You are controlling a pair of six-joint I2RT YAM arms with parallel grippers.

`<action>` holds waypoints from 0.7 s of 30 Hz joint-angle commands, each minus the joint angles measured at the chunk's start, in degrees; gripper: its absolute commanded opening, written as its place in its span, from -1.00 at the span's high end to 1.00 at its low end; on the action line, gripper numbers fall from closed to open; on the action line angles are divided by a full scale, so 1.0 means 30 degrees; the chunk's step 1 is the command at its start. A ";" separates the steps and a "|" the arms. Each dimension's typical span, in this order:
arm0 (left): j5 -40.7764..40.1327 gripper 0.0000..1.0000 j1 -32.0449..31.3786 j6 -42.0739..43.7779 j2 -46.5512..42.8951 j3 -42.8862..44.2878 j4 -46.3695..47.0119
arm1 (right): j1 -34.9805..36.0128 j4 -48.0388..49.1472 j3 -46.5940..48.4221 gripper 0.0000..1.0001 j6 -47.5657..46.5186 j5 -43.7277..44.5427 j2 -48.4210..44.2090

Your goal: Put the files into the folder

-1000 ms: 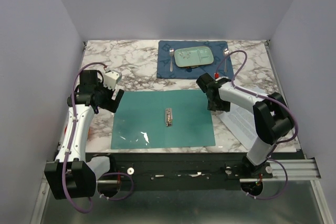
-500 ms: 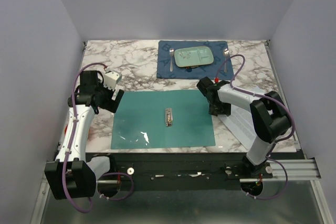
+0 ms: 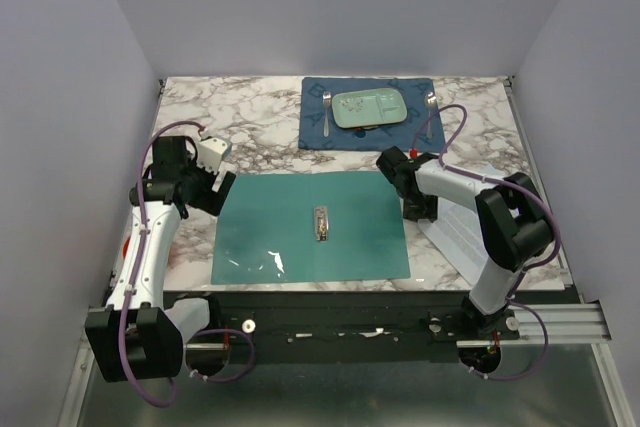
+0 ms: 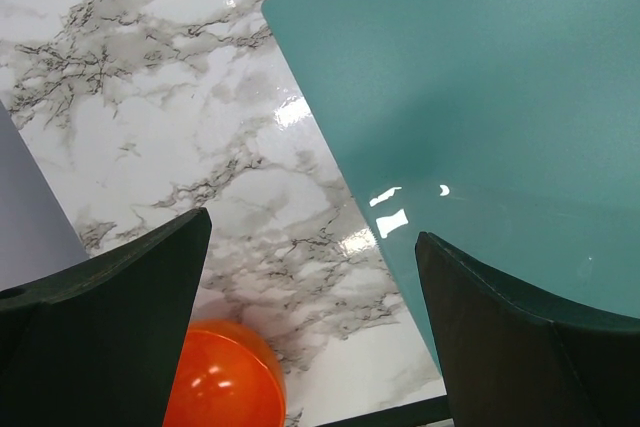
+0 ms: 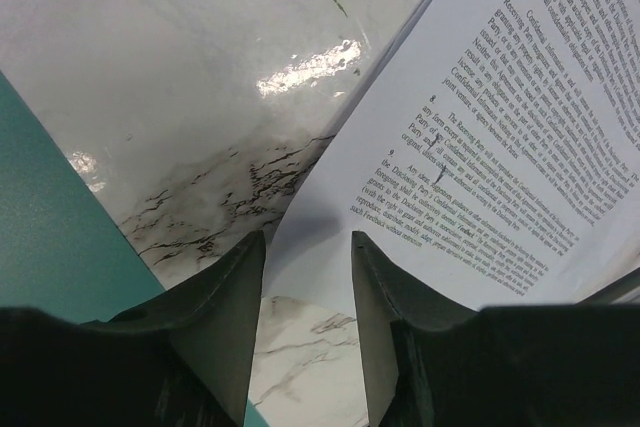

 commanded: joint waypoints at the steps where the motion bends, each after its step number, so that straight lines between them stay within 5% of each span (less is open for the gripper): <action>1: -0.0467 -0.98 -0.0048 0.0247 -0.0333 -0.0420 0.0484 | -0.0170 -0.0597 -0.0180 0.09 -0.0366 0.0167 0.0102; 15: -0.1053 -0.98 -0.0077 0.0481 -0.0597 -0.0890 0.0894 | -0.0258 -0.0041 -0.0560 0.71 -0.0571 -0.0565 -0.0074; 18: -0.1141 -0.98 -0.0048 0.0510 -0.0597 -0.0919 0.0953 | -0.0258 0.0135 -0.0590 0.98 -0.0717 -0.0828 -0.0279; 21: -0.1141 -0.98 -0.0048 0.0481 -0.0568 -0.0919 0.0953 | -0.0258 0.0427 -0.0648 0.99 -0.0980 -0.1296 -0.0834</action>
